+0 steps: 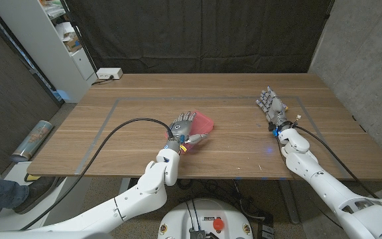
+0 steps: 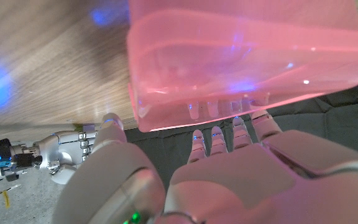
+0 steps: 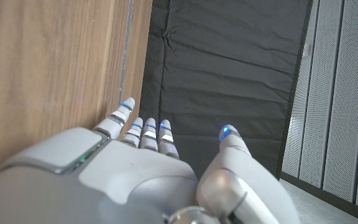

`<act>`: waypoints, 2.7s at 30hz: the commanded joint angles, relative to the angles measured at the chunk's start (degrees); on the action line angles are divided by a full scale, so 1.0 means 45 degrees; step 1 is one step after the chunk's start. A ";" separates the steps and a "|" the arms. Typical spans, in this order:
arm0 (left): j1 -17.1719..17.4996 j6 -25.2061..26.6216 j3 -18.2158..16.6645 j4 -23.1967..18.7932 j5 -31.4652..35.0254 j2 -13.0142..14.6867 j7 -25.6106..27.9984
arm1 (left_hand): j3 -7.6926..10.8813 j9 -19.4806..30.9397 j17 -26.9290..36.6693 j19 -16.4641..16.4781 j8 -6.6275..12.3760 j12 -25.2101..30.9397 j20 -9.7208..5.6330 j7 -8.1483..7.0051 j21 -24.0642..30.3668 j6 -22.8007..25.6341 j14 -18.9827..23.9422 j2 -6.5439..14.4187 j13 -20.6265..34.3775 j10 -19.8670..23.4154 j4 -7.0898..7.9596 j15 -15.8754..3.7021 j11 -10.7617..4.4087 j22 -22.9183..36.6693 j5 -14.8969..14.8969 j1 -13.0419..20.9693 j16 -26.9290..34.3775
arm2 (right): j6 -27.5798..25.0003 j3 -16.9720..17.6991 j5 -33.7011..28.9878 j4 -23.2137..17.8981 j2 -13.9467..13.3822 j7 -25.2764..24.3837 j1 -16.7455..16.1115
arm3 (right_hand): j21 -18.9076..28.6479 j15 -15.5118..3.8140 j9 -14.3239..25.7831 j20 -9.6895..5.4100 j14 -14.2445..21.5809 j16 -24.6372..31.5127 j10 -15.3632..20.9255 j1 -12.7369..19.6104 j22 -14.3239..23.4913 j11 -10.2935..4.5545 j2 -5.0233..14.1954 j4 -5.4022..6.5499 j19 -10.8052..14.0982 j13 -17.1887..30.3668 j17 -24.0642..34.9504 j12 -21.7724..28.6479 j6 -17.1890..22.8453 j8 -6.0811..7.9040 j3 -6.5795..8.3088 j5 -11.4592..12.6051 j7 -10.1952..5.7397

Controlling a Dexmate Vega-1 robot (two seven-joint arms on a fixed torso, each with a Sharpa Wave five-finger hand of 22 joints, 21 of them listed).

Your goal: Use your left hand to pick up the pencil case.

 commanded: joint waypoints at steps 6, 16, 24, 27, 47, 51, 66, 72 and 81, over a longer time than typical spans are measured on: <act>0.0141 -0.0254 -0.0299 -0.0013 -0.0786 -0.0050 0.0258 | 0.0650 0.0047 0.0082 0.1340 0.0091 0.0178 0.0018 0.0019 0.0269 0.0180 0.1099 0.1168 0.0055 0.0367 -0.0281 -0.0126 -0.0052 0.0123 -0.0305 0.1496 0.0298 | 0.0017 0.0043 0.0049 0.0030 0.0017 0.0033 -0.0004 | 0.0085 0.0100 0.0039 0.0110 -0.0024 0.0090 -0.0012 0.0031 0.0026 0.0023 0.0188 -0.0064 0.0031 0.0027 -0.0010 0.0065 0.0090 -0.0017 -0.0016 -0.0029 -0.0066; 0.0365 -0.0942 -0.0687 0.0102 -0.1544 0.0017 0.1060 | 0.1555 0.0072 0.0091 0.3198 0.0207 0.0384 0.0019 -0.0058 0.0700 0.0658 0.2238 0.2021 0.0069 0.1037 -0.0560 -0.0593 -0.0243 0.0143 -0.0695 0.3645 0.0432 | 0.0004 -0.0028 -0.0019 0.0073 0.0101 -0.0040 0.0034 | 0.0083 0.0099 0.0039 0.0122 -0.0019 0.0095 -0.0010 0.0026 0.0026 0.0016 0.0191 -0.0070 0.0022 0.0028 -0.0015 0.0067 0.0081 -0.0021 -0.0025 -0.0027 -0.0054; 0.0471 -0.1402 -0.0914 0.0062 -0.2041 0.0230 0.1301 | 0.2088 0.0098 0.0135 0.4188 0.0252 0.0520 0.0022 -0.0071 0.0923 0.1035 0.3008 0.2392 0.0100 0.1508 -0.0612 -0.0906 -0.0395 0.0150 -0.0521 0.5071 0.0550 | -0.0027 -0.0100 -0.0094 0.0035 0.0160 -0.0115 0.0093 | 0.0081 0.0088 0.0039 0.0132 -0.0017 0.0098 -0.0023 0.0023 0.0026 0.0015 0.0192 -0.0076 0.0015 0.0028 -0.0020 0.0062 0.0089 -0.0018 -0.0032 -0.0027 -0.0083; 0.0622 -0.1834 -0.1105 0.0194 -0.2302 0.0217 0.1835 | 0.2274 0.0110 0.0187 0.4578 0.0261 0.0557 0.0017 -0.0044 0.1028 0.1174 0.3279 0.2583 0.0126 0.1641 -0.0607 -0.1011 -0.0485 0.0159 -0.0389 0.5604 0.0616 | -0.0034 -0.0130 -0.0124 0.0027 0.0183 -0.0145 0.0102 | 0.0081 0.0088 0.0039 0.0129 -0.0024 0.0096 -0.0016 0.0021 0.0026 0.0001 0.0193 -0.0077 0.0014 0.0028 -0.0021 0.0065 0.0096 -0.0016 -0.0035 -0.0028 -0.0077; 0.0824 -0.2343 -0.1324 0.0295 -0.2653 0.0124 0.2668 | 0.2958 0.0189 0.1206 0.6753 0.0303 0.0853 -0.0077 0.0149 0.1915 0.1839 0.4662 0.3618 0.0311 0.2470 -0.0650 -0.1466 -0.0742 0.0247 0.0560 0.8305 0.1629 | -0.0085 -0.0176 -0.0154 -0.0038 0.0174 -0.0150 0.0102 | 0.0082 0.0097 0.0039 0.0132 -0.0030 0.0098 -0.0023 0.0023 0.0025 0.0014 0.0205 -0.0094 0.0011 0.0028 -0.0034 0.0063 0.0093 -0.0017 -0.0045 -0.0027 -0.0074; 0.0906 -0.2416 -0.1388 0.0364 -0.2682 0.0024 0.3012 | 0.3001 0.0198 0.1370 0.6784 0.0311 0.0882 -0.0070 0.0192 0.1948 0.1915 0.4695 0.3710 0.0331 0.2541 -0.0620 -0.1453 -0.0763 0.0248 0.0643 0.8520 0.1735 | -0.0128 -0.0188 -0.0199 -0.0144 0.0135 -0.0235 0.0075 | 0.0084 0.0095 0.0039 0.0137 -0.0036 0.0096 -0.0029 0.0023 0.0025 0.0008 0.0210 -0.0095 0.0015 0.0028 -0.0036 0.0061 0.0095 -0.0017 -0.0045 -0.0027 -0.0058; 0.0899 -0.2281 -0.1431 0.0037 -0.2615 0.0167 0.2900 | 0.2990 0.0210 0.1541 0.6792 0.0311 0.0914 -0.0059 0.0128 0.1985 0.2010 0.4669 0.3638 0.0362 0.2615 -0.0518 -0.1421 -0.0775 0.0247 0.0752 0.8586 0.1772 | -0.0211 -0.0165 -0.0192 -0.0480 0.0017 -0.0301 -0.0022 | 0.0087 0.0102 0.0039 0.0136 -0.0035 0.0103 -0.0023 0.0003 0.0025 0.0013 0.0221 -0.0096 0.0022 0.0028 -0.0040 0.0064 0.0096 -0.0018 -0.0063 -0.0034 -0.0060; 0.0952 -0.2373 -0.1484 -0.0005 -0.2673 0.0179 0.2959 | 0.2995 0.0213 0.1576 0.6770 0.0305 0.0908 -0.0055 0.0126 0.1986 0.2024 0.4659 0.3606 0.0371 0.2599 -0.0502 -0.1422 -0.0795 0.0246 0.0787 0.8590 0.1764 | -0.0276 -0.0163 -0.0199 -0.0628 -0.0042 -0.0354 -0.0075 | 0.0088 0.0095 0.0039 0.0138 -0.0038 0.0104 -0.0019 0.0001 0.0025 0.0034 0.0224 -0.0098 0.0023 0.0028 -0.0042 0.0066 0.0096 -0.0018 -0.0067 -0.0036 -0.0063; 0.1027 -0.2408 -0.1514 -0.0126 -0.2560 0.0204 0.3093 | 0.3008 0.0217 0.1649 0.6772 0.0287 0.0916 -0.0059 0.0124 0.2004 0.2025 0.4663 0.3596 0.0385 0.2620 -0.0497 -0.1433 -0.0811 0.0246 0.0841 0.8639 0.1778 | -0.0237 -0.0113 -0.0185 -0.0816 -0.0101 -0.0423 -0.0196 | 0.0091 0.0093 0.0039 0.0145 -0.0037 0.0106 -0.0016 -0.0003 0.0025 0.0013 0.0232 -0.0103 0.0030 0.0028 -0.0046 0.0068 0.0098 -0.0017 -0.0073 -0.0039 -0.0057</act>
